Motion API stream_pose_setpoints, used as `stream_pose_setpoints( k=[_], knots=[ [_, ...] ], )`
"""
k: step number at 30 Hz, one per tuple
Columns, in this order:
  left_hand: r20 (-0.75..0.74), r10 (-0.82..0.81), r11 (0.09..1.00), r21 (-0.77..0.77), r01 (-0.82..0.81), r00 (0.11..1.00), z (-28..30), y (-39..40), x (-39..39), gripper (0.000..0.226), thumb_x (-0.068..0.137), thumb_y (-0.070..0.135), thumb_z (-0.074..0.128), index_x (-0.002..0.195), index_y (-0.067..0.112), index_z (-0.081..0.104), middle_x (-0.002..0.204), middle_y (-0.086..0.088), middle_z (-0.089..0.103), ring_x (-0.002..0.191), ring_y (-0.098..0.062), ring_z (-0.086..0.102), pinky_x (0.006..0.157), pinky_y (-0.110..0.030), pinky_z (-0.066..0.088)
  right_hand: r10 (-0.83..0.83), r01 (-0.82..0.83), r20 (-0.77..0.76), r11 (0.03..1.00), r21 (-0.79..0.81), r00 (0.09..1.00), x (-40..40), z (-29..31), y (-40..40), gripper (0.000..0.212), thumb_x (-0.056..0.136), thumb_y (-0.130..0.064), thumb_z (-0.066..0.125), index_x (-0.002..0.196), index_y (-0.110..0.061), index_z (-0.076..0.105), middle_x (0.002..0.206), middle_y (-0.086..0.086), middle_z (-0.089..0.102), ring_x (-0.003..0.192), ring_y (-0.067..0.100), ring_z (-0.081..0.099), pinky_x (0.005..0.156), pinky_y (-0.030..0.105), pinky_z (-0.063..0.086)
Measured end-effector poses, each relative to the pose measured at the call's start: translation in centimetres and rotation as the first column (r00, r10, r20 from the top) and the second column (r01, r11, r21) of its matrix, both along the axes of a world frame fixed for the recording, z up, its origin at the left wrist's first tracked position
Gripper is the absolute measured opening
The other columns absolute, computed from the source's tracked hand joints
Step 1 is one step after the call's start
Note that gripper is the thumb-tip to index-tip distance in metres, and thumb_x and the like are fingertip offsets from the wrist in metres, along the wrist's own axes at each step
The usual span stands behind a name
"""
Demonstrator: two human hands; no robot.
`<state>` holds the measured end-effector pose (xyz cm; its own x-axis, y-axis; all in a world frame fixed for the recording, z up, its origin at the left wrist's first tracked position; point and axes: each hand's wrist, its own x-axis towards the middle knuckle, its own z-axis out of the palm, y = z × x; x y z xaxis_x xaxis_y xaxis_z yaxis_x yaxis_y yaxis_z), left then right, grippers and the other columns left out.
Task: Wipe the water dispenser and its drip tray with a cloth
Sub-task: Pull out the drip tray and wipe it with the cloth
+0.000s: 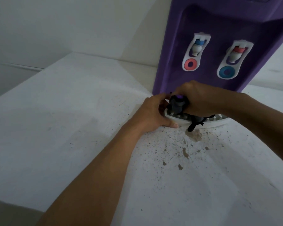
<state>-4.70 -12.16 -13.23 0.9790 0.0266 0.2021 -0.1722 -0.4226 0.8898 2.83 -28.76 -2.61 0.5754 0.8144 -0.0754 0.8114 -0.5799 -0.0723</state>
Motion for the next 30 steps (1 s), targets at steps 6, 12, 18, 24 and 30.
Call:
stream_pose_setpoints(
  k=[6,12,18,24,30],
  knots=[
    [0.004,-0.014,0.999,-0.033,0.014,1.000,0.0,0.0,0.1,0.078,0.056,0.026,0.105,0.123,0.032,0.067,0.108,0.016,0.078,0.098,0.006,0.073,0.079,-0.008,0.054,0.054,-0.035,0.134,0.990,-0.139,0.990,-0.1,0.8,0.7,0.028,0.089,-0.018,0.071,0.071,-0.033,0.056,0.070,-0.007,0.059,0.055,0.012,0.064,0.048,0.030,0.051],
    [0.005,-0.013,0.999,-0.044,0.013,1.000,-0.1,0.2,0.1,0.077,0.054,0.029,0.105,0.121,0.033,0.067,0.106,0.019,0.078,0.099,0.005,0.073,0.080,-0.009,0.055,0.082,-0.009,0.229,0.953,-0.301,0.970,0.0,1.4,1.5,0.037,0.090,-0.026,0.076,0.072,-0.031,0.043,0.073,-0.005,0.056,0.057,0.012,0.060,0.047,0.025,0.039],
    [0.015,-0.035,0.995,-0.095,0.036,0.999,-0.2,0.2,0.1,0.068,0.054,0.019,0.105,0.113,0.027,0.072,0.102,0.010,0.079,0.094,-0.008,0.075,0.080,-0.024,0.062,-0.036,0.112,0.228,0.938,-0.329,0.973,1.0,1.8,-2.3,0.039,0.087,-0.021,0.078,0.071,-0.030,0.043,0.072,-0.006,0.055,0.060,0.014,0.058,0.051,0.027,0.040],
    [0.008,-0.036,0.996,-0.086,0.037,0.999,0.0,0.1,-0.1,0.058,0.054,0.017,0.105,0.104,0.021,0.076,0.099,0.010,0.079,0.091,-0.007,0.075,0.077,-0.020,0.060,-0.062,0.092,0.154,0.977,-0.190,0.986,1.2,1.5,-3.3,0.041,0.081,-0.015,0.078,0.060,-0.031,0.046,0.062,-0.008,0.056,0.053,0.010,0.057,0.048,0.024,0.038],
    [0.005,-0.031,0.995,-0.095,0.031,1.000,0.1,-0.1,-0.4,0.057,0.057,0.014,0.104,0.106,0.018,0.075,0.101,0.006,0.080,0.094,-0.011,0.076,0.080,-0.023,0.060,-0.013,0.027,0.106,0.991,-0.134,0.994,1.0,1.0,-2.2,0.039,0.082,-0.017,0.079,0.066,-0.039,0.051,0.069,-0.012,0.058,0.058,0.010,0.063,0.051,0.026,0.044]
  ],
)
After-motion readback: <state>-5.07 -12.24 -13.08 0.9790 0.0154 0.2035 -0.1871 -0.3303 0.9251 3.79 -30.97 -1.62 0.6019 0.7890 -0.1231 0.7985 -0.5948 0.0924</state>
